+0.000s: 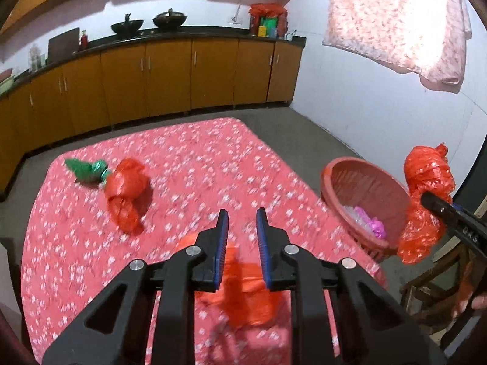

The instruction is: Collect trash

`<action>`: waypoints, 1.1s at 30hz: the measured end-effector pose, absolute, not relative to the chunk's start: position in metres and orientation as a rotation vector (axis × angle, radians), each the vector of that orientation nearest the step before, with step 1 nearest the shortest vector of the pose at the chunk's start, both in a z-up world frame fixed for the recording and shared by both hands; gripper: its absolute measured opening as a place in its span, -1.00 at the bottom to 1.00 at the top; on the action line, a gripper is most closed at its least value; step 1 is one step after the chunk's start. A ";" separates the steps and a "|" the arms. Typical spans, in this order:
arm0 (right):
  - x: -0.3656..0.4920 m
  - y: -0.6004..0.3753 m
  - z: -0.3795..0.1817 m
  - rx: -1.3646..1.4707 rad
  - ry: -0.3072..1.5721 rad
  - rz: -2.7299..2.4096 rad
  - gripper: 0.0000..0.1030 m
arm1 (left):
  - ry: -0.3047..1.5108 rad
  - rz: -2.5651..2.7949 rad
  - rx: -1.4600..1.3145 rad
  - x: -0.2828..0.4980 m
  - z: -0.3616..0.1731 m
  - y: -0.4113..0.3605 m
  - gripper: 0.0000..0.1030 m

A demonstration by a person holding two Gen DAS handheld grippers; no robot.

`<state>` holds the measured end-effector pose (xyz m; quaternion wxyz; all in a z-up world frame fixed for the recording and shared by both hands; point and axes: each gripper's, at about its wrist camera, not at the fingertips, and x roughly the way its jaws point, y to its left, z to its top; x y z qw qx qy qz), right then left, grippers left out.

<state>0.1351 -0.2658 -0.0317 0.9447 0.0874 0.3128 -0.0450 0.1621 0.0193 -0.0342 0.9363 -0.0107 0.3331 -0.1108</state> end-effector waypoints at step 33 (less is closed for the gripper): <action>0.147 -0.275 -0.046 0.187 0.658 -0.107 -0.21 | 0.718 -0.244 0.071 0.183 -0.057 -0.015 -0.29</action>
